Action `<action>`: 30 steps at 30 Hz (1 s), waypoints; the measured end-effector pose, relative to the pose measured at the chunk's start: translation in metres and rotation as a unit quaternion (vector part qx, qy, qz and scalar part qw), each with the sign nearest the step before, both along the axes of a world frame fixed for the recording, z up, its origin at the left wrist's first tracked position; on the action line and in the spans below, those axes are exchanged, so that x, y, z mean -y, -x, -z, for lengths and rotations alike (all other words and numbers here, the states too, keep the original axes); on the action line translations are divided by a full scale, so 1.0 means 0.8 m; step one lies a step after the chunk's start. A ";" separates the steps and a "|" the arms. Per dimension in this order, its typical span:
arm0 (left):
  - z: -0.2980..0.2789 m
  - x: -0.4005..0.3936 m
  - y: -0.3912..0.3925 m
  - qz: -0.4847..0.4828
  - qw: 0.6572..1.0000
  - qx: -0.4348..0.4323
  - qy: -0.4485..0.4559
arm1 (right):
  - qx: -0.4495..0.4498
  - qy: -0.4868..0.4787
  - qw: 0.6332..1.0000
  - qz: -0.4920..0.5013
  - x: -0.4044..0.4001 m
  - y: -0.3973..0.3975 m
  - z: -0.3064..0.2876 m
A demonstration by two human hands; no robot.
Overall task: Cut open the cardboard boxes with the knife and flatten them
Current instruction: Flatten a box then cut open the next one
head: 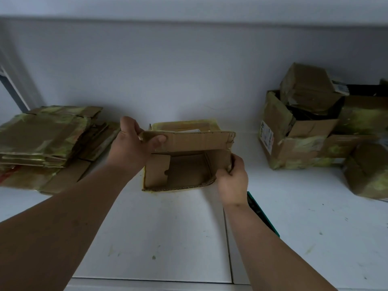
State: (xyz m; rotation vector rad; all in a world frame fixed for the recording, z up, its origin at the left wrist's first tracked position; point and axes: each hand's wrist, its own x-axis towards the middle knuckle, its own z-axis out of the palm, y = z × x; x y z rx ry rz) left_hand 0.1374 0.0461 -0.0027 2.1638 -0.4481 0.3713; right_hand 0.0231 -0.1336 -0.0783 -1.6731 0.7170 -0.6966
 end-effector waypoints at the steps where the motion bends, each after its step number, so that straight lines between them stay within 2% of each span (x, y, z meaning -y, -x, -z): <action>1: -0.001 0.001 0.001 -0.002 1.000 0.000 0.000 | 0.008 -0.007 1.000 0.001 0.001 0.000 0.000; 5: -0.006 0.001 0.004 0.005 1.000 0.002 -0.025 | 0.038 -0.024 0.999 -0.006 0.003 0.006 -0.003; 9: 0.001 0.007 0.011 0.029 0.999 0.016 -0.025 | 0.047 0.002 0.999 -0.003 0.000 0.007 -0.005; 11: 0.001 0.011 0.011 0.033 0.999 -0.002 -0.013 | 0.044 0.009 0.999 -0.022 -0.003 0.009 -0.011; 16: -0.014 0.008 -0.004 0.018 0.999 -0.049 0.008 | 0.008 -0.045 0.997 -0.064 -0.001 0.013 -0.005; 20: -0.023 0.004 -0.008 0.027 0.997 -0.073 0.018 | -0.008 -0.013 0.999 -0.044 -0.007 0.010 0.008; 27: -0.024 -0.003 -0.009 0.037 0.994 -0.099 0.019 | 0.029 -0.105 0.994 -0.003 -0.006 0.001 -0.014; 30: -0.026 -0.005 -0.008 0.045 0.994 -0.101 0.017 | 0.019 -0.114 0.993 0.004 0.001 -0.001 -0.019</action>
